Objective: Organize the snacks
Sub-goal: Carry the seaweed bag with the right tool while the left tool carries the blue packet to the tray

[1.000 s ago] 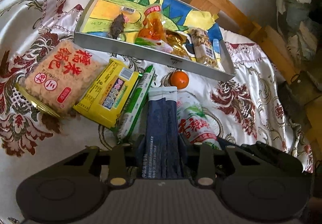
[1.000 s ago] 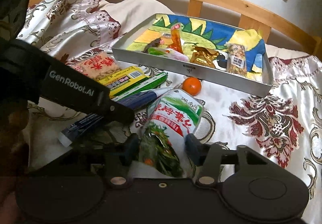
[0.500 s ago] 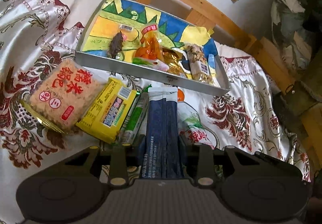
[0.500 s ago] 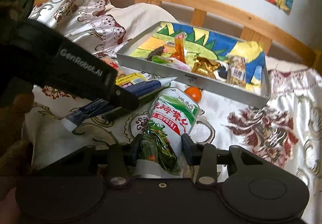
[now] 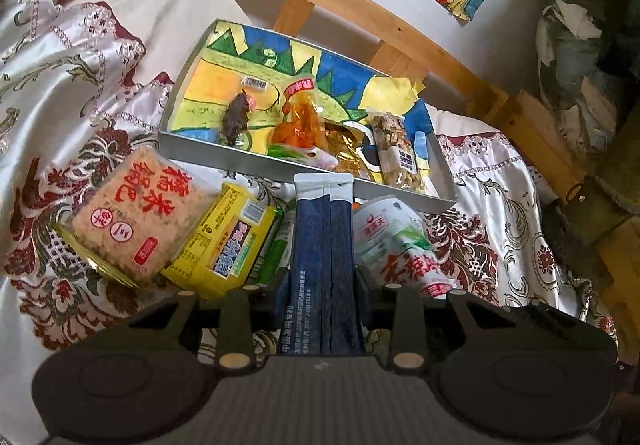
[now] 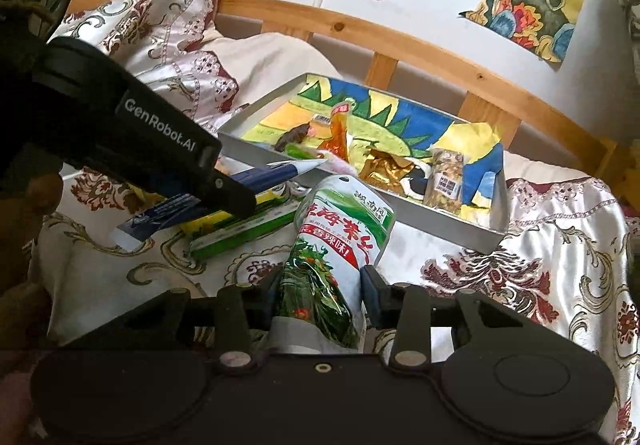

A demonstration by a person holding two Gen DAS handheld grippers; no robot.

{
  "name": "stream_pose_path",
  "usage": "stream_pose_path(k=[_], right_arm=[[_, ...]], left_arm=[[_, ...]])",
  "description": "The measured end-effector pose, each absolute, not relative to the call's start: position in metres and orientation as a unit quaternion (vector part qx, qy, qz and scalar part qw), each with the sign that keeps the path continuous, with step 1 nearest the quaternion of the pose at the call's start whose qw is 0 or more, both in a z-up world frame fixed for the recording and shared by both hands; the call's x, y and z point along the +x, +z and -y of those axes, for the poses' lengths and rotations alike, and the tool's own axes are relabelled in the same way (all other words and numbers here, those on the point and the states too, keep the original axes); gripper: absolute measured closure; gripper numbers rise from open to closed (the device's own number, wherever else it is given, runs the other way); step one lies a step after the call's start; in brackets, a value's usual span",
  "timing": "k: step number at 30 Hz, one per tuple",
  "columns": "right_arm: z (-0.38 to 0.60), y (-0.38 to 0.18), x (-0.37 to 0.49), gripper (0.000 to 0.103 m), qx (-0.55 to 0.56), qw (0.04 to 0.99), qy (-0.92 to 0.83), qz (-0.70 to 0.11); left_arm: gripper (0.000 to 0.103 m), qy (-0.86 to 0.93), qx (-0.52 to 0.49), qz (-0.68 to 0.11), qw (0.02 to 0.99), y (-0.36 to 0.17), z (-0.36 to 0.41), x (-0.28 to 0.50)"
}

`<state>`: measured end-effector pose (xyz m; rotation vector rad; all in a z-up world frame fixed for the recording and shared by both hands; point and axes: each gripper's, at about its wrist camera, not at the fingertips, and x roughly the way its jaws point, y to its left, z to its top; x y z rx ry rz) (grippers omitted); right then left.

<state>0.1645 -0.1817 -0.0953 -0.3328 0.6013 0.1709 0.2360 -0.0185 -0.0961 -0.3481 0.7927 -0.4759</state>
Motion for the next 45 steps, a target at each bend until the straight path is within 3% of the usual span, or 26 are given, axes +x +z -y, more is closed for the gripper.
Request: stream_pose_path(k=[31, 45], right_arm=[[0.202, -0.056, 0.186, 0.061, -0.171, 0.962, 0.073, -0.2], [0.231, -0.047, 0.296, 0.06, -0.105, 0.98, 0.072, -0.151]], left_arm=[[0.066, -0.149, -0.143, -0.307, 0.929, -0.044, 0.035, 0.233], [0.065, -0.096, -0.18, -0.287, 0.936, -0.033, 0.045, 0.317]])
